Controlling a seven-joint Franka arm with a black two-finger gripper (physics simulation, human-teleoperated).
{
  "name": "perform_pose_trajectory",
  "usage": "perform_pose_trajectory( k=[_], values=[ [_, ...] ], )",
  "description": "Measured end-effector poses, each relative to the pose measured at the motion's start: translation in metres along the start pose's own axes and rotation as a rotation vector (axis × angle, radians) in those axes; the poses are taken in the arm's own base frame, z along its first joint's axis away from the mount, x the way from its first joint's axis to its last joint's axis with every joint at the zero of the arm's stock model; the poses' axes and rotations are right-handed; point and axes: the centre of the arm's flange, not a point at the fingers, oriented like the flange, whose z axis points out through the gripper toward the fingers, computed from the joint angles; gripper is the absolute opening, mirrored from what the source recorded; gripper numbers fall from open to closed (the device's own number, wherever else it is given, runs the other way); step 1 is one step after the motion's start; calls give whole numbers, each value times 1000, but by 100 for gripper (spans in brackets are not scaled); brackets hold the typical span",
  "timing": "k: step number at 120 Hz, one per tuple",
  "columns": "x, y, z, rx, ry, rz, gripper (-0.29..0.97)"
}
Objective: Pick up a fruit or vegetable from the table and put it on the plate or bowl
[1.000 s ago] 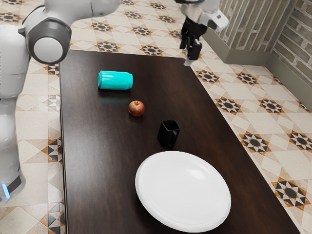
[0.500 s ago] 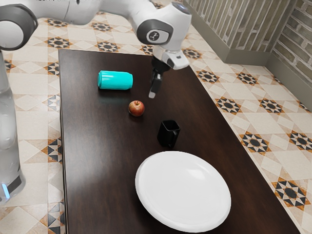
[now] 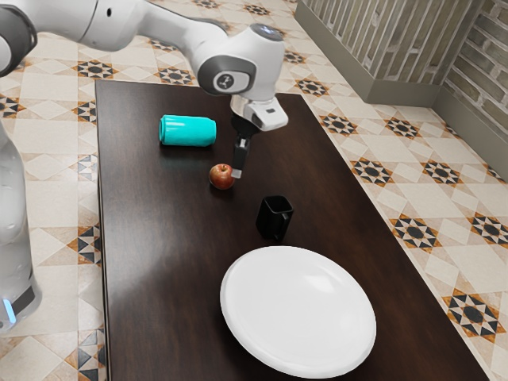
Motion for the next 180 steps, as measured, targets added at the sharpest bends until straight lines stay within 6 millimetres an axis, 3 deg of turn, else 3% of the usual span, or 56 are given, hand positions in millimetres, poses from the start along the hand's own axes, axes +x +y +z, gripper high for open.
perform_pose_trajectory(
  k=[63, 102, 123, 140, 163, 180],
  values=[
    [-24, 16, -18, -14, -31, -174, 68],
    [-43, 22, 2, -40, -111, -276, 68],
    [-50, 10, -2, -37, -108, -335, 68],
    [-53, -6, 7, -38, -118, -383, 68],
    [-44, -17, -10, -15, -69, -398, 68],
    [-41, -32, -4, -14, -71, -413, 68]
  ],
)
